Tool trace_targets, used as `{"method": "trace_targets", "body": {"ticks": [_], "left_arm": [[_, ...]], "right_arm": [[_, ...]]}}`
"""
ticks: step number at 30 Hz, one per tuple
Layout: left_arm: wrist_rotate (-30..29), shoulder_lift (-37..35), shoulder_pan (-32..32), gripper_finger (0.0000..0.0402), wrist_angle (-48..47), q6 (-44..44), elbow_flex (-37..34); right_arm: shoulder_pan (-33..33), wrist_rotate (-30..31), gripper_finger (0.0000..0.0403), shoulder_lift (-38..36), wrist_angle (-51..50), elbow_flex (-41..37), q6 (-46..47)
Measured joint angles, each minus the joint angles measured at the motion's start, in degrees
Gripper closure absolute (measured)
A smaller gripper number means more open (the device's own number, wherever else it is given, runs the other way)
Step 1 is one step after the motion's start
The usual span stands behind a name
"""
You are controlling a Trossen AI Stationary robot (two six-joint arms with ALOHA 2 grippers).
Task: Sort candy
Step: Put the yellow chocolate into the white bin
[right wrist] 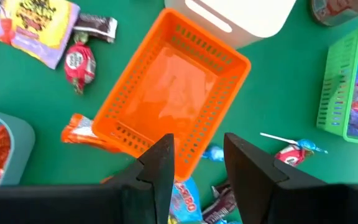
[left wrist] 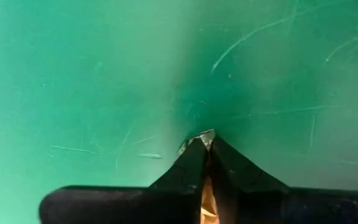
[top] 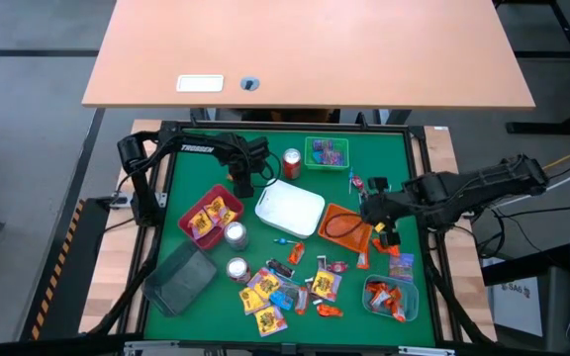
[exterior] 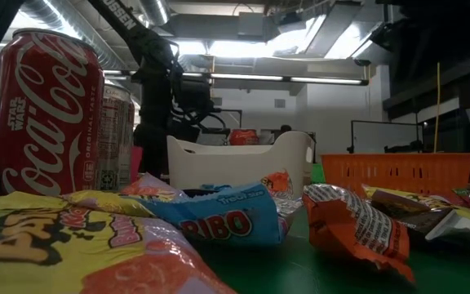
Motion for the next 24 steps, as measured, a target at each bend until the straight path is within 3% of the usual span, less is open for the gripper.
{"method": "trace_targets", "body": {"ticks": [8,17,24], "left_arm": [[2.02,-1.63,0.13,0.0401,-1.52,-0.14,-0.17],[3.84,-7.73,-0.8,0.0401,-5.79,-3.02,-0.17],[6.25,-14.16,-3.25,0.0401,-5.6,-6.24,-0.17]], "right_arm": [[-6.08,-1.14,0.0265,-3.65,-0.21,-1.02,-3.64],[-16.28,-5.72,0.0265,-13.8,8.31,-13.62,-4.25],[-25.41,-5.51,0.0265,-15.6,14.24,-18.64,-2.73]]}}
